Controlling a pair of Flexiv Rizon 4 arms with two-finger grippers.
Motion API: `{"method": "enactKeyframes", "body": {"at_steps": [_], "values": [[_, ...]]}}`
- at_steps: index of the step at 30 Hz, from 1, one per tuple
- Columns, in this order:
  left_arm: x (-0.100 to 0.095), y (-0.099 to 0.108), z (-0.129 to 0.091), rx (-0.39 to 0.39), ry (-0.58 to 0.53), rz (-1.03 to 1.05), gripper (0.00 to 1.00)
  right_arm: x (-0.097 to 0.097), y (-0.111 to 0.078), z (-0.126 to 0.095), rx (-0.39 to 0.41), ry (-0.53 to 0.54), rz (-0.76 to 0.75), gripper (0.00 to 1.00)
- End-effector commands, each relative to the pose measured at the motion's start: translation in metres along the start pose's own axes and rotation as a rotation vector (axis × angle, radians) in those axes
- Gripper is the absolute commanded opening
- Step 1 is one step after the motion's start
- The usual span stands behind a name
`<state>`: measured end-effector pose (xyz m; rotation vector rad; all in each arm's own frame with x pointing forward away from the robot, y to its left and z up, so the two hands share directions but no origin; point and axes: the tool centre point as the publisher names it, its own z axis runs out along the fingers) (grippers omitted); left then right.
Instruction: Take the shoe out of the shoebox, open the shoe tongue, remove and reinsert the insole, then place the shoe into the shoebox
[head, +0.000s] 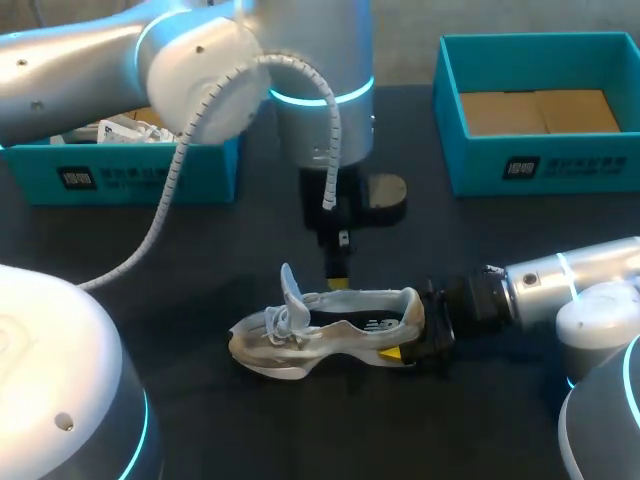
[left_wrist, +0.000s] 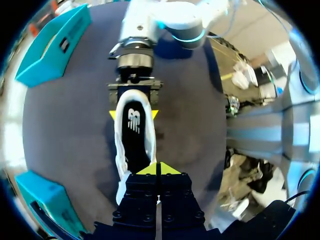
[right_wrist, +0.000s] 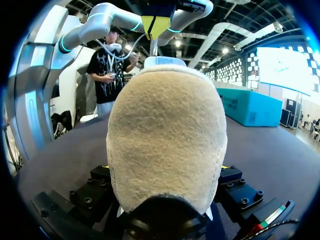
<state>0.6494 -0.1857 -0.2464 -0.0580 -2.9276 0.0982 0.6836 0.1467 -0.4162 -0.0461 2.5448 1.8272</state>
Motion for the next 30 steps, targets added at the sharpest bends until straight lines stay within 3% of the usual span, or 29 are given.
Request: {"method": "enactKeyframes", "body": {"at_steps": [1,8,18,30], "values": [[-0.003,-0.003,0.002,-0.004,0.005,0.112,0.00,-0.001,0.001,0.002,0.005,0.001,0.001,0.00],[-0.004,-0.006,0.005,0.005,0.012,0.117,0.00,-0.001,0.001,0.002,0.005,0.001,0.001,0.00],[-0.024,-0.046,0.054,-0.021,0.068,0.176,0.00,-0.001,0.001,0.002,0.005,0.001,0.001,0.00],[-0.029,-0.047,0.085,-0.065,0.072,0.145,0.00,-0.001,0.001,0.002,0.005,0.001,0.001,0.00]]}}
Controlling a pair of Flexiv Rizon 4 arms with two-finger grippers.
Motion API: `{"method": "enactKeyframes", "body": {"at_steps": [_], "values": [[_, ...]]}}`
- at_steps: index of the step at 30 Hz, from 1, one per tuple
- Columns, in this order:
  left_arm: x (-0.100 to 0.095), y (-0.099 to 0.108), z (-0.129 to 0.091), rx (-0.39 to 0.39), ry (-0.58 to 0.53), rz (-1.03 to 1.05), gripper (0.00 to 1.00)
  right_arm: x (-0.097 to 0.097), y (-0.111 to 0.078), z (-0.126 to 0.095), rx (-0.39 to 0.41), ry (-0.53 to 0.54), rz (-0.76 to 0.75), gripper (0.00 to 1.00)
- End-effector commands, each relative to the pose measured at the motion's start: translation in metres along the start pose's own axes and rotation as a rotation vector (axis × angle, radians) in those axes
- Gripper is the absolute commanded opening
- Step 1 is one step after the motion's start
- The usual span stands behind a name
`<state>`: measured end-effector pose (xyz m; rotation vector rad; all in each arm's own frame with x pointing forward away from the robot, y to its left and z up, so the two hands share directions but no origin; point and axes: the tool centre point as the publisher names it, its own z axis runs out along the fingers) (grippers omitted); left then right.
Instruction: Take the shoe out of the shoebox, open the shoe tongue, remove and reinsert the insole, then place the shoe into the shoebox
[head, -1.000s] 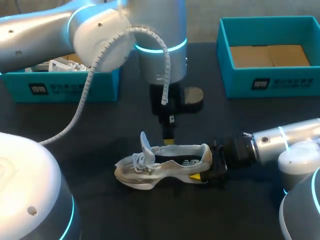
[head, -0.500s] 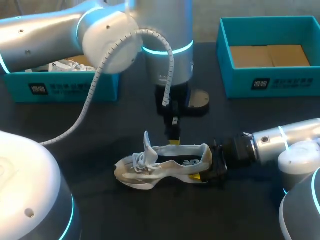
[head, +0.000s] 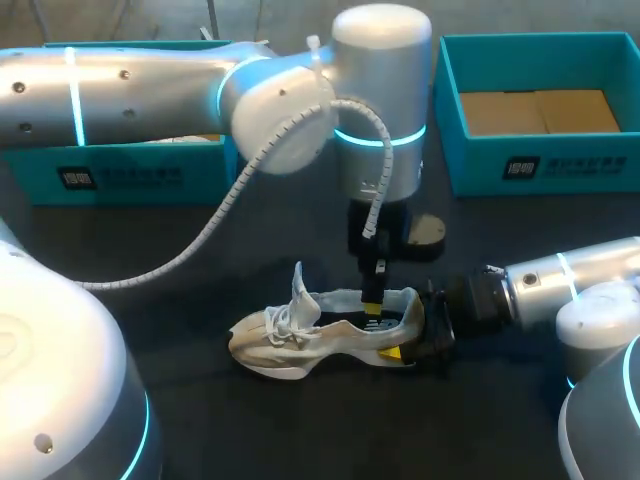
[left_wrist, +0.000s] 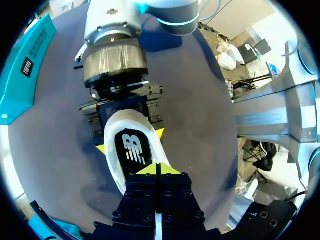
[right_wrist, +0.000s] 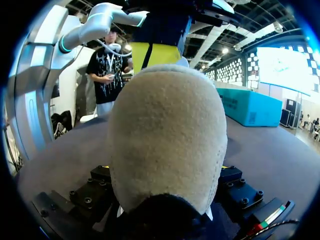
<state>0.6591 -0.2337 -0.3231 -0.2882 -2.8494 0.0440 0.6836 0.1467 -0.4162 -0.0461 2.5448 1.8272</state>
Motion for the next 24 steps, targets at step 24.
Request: {"method": "enactKeyframes", "body": {"at_steps": [24], "values": [[-0.002,0.021,0.039,0.045,0.025,-0.118,0.00,-0.001,0.000,0.002,0.005,0.001,0.001,0.00]]}}
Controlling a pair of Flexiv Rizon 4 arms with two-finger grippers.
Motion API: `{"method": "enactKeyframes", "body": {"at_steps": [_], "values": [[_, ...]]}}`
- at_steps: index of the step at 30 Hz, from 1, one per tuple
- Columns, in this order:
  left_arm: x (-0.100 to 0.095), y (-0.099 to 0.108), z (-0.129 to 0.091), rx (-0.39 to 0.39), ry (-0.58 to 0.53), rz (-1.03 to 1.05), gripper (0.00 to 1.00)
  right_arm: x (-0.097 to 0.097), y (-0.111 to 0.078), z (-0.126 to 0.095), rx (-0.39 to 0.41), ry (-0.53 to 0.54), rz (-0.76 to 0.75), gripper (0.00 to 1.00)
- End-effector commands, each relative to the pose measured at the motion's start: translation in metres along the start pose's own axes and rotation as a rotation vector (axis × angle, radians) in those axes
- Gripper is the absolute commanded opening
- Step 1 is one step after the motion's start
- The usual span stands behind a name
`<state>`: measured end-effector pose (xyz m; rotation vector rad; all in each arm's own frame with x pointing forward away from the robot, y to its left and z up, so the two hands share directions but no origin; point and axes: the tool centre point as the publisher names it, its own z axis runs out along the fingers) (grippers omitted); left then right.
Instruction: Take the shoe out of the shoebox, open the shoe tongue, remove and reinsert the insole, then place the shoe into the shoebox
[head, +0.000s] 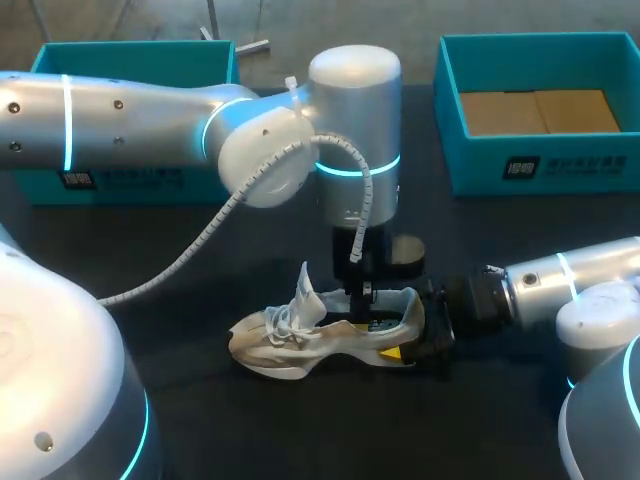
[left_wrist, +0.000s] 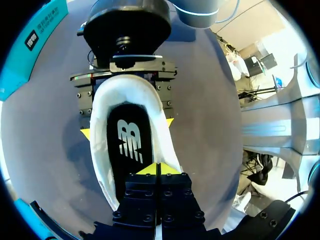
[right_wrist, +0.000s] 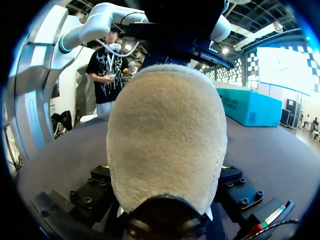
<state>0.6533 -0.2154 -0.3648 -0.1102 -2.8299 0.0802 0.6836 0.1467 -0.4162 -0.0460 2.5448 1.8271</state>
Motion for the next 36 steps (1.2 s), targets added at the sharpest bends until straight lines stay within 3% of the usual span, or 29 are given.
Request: {"method": "enactKeyframes", "body": {"at_steps": [1,15,19,28,36], "values": [[0.000,0.001,-0.002,0.000,0.000,0.000,0.00,-0.001,0.001,0.002,0.005,0.001,0.001,0.00],[0.000,0.001,-0.002,0.000,0.000,0.000,0.00,-0.001,0.001,0.002,0.005,0.001,0.001,0.00],[-0.006,-0.002,0.009,0.005,0.043,-0.006,0.00,-0.001,0.001,0.002,0.005,0.001,0.001,0.00],[0.000,0.014,0.016,0.019,0.062,-0.029,0.00,-0.001,0.001,0.002,0.005,0.001,0.001,0.00],[0.016,0.023,0.023,-0.019,0.045,-0.004,0.00,-0.001,0.001,0.002,0.005,0.001,0.001,0.00]]}}
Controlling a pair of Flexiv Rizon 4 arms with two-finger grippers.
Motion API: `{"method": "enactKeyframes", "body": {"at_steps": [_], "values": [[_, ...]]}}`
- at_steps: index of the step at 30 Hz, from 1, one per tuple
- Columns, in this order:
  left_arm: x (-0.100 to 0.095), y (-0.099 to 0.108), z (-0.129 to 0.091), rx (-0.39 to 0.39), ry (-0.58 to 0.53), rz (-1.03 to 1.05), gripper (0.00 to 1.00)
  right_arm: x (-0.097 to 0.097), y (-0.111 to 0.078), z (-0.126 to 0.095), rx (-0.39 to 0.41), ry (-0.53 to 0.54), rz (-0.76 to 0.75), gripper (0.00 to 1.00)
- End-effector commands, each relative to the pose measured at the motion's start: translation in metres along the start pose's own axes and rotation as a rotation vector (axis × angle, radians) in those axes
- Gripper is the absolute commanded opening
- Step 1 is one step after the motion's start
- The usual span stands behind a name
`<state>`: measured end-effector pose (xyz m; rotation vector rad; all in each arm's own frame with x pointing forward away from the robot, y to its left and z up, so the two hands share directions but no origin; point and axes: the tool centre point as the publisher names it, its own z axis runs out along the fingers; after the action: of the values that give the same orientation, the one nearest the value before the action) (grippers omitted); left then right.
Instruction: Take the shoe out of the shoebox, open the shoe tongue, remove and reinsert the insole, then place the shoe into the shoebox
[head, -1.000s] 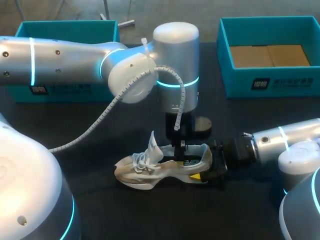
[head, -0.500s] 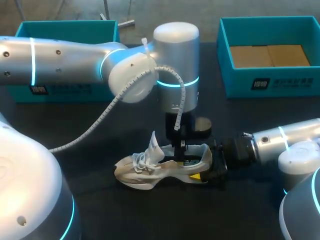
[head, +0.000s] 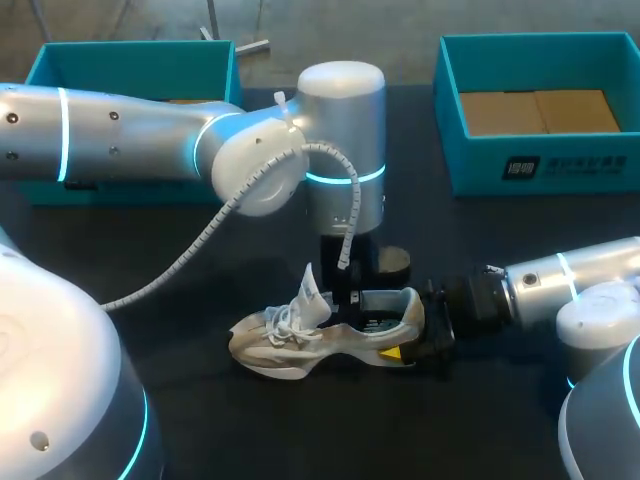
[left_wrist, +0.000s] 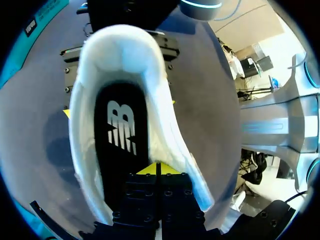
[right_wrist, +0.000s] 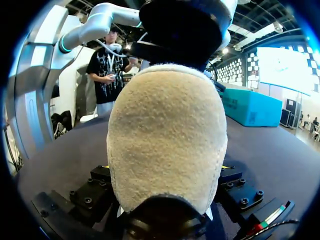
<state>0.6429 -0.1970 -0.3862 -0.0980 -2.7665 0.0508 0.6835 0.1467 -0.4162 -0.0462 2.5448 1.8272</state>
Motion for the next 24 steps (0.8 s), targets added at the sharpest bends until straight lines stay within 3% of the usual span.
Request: {"method": "enactKeyframes", "body": {"at_steps": [1,8,16,18,22,24], "values": [[0.013,0.005,0.002,-0.008,-0.027,0.010,0.00,-0.001,0.000,0.002,0.005,0.001,0.001,0.00],[0.008,0.010,0.008,-0.012,-0.051,0.006,0.00,-0.001,0.000,0.002,0.005,0.001,0.001,0.00],[-0.004,0.003,0.008,0.008,-0.101,0.006,0.00,-0.001,0.000,0.002,0.005,0.001,0.001,0.00],[-0.006,0.001,0.008,-0.005,-0.128,0.004,0.14,-0.001,0.000,0.002,0.005,0.001,0.001,0.00],[-0.007,-0.001,0.008,-0.007,-0.159,0.016,0.31,-0.001,0.000,0.002,0.005,0.001,0.001,0.00],[-0.008,-0.002,0.009,-0.008,-0.177,0.016,0.33,-0.001,0.000,0.002,0.005,0.001,0.001,0.00]]}}
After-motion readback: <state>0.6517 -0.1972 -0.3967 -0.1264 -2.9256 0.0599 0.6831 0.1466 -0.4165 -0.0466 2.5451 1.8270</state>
